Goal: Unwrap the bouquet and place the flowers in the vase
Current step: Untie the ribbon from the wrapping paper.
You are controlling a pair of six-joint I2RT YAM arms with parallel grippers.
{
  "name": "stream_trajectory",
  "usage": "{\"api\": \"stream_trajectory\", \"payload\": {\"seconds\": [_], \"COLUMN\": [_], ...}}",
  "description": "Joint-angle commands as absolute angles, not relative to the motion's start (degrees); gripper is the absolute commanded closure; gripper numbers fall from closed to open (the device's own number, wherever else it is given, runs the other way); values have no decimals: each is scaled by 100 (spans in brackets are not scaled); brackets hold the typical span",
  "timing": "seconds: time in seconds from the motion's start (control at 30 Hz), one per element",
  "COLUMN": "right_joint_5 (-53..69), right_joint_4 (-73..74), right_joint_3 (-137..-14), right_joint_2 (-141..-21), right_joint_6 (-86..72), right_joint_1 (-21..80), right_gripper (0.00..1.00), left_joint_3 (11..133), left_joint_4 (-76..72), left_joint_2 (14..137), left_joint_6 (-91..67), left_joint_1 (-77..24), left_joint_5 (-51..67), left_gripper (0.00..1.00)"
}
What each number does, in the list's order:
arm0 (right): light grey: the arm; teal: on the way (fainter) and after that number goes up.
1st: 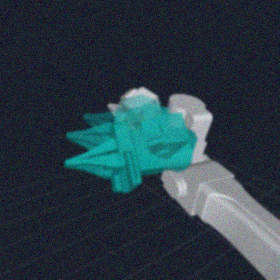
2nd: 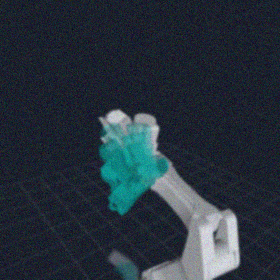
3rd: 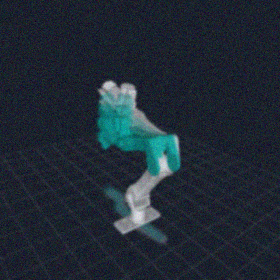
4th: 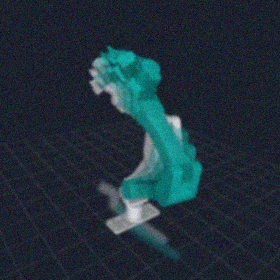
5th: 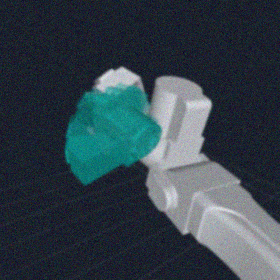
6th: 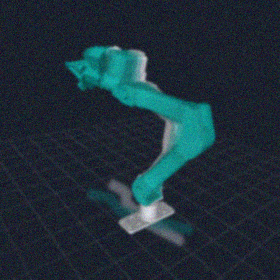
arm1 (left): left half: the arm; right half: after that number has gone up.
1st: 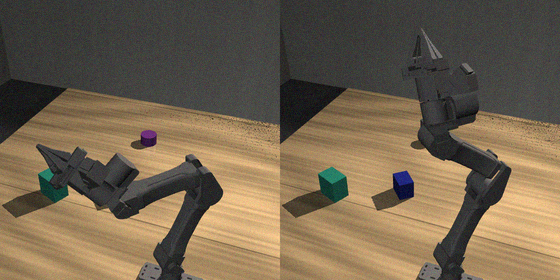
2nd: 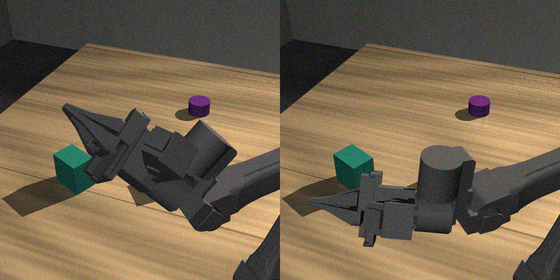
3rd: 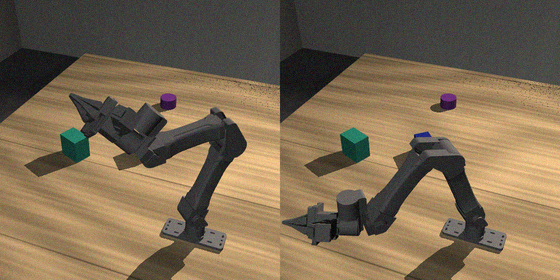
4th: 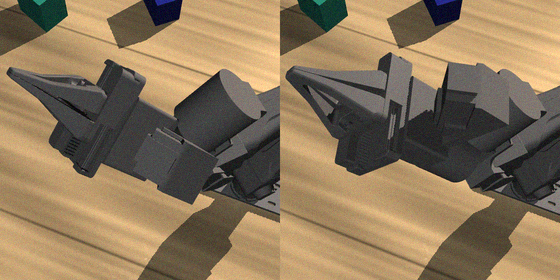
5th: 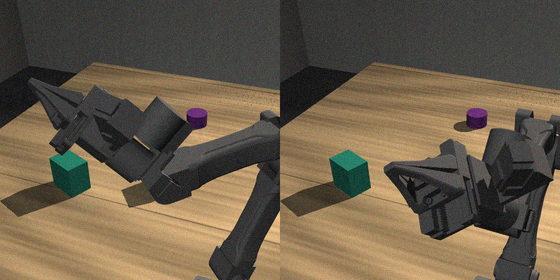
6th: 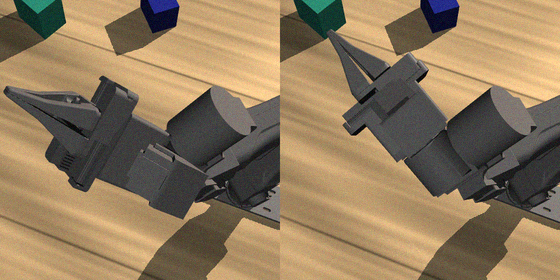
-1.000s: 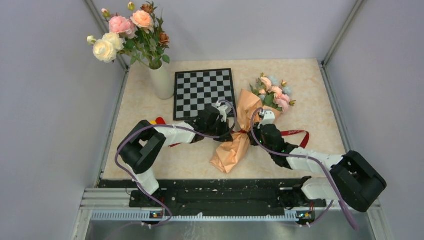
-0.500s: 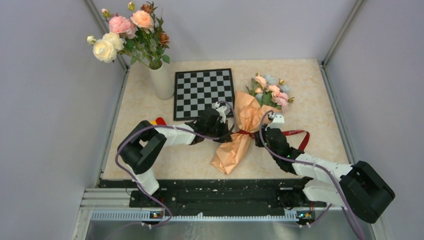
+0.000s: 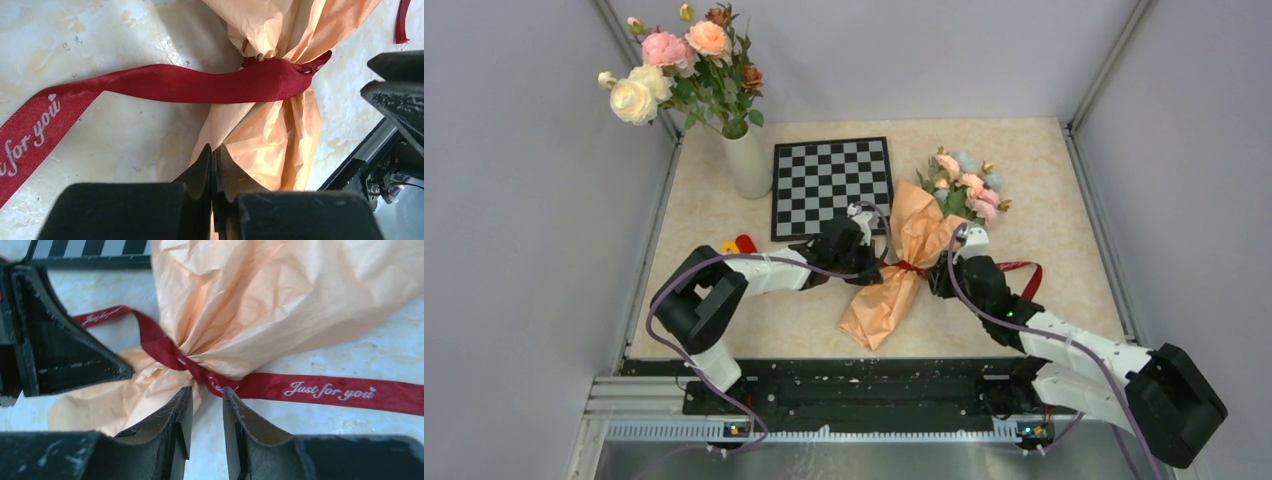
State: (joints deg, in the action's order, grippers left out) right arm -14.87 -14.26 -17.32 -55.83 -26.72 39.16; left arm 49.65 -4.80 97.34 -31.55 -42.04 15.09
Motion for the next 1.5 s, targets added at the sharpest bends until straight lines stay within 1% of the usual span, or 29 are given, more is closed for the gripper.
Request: {"api": "stream_trajectory", "payload": {"seconds": [0.0, 0.1, 0.27, 0.37, 0.73, 1.1, 1.27, 1.33, 1.43, 1.47], "right_joint_5": [-372, -30, 606, 841, 449, 674, 697, 677, 662, 649], "right_joint_4": [-860, -666, -880, -917, -1124, -1285, -1346, -1381, -1397, -1397], "right_joint_3": [-2299, -2499, -2664, -2881, -3190, -3335, -3384, -3379, -3369, -3362], "right_joint_2": [-5579, -5806, -6263, -6595, -7154, -7532, -7664, -7687, -7677, -7667], "right_joint_6": [-2014, -1830, -1669, -1528, -1371, -1297, -1296, -1304, -1305, -1306], "right_joint_1": [3796, 3664, 3348, 3322, 3305, 3305, 3305, 3305, 3305, 3305], "right_gripper": [70, 72, 73, 75, 75, 78, 86, 93, 100, 100], "left_joint_3": [4971, 4974, 4993, 5001, 5043, 5072, 5073, 5079, 5072, 5077], "left_joint_4": [-247, -182, -156, -141, -47, -35, -27, -26, -26, -26], "left_joint_2": [9434, 9424, 9448, 9442, 9446, 9456, 9463, 9466, 9457, 9453], "left_joint_6": [-3068, -3083, -3145, -3164, -3182, -3190, -3190, -3190, -3203, -3214], "left_joint_1": [-4177, -4175, -4175, -4175, -4175, -4175, -4175, -4175, -4175, -4175], "left_joint_5": [1387, 1337, 1346, 1345, 1297, 1301, 1310, 1310, 1279, 1252], "left_gripper": [100, 100, 100, 100, 100, 100, 100, 100, 100, 100]}}
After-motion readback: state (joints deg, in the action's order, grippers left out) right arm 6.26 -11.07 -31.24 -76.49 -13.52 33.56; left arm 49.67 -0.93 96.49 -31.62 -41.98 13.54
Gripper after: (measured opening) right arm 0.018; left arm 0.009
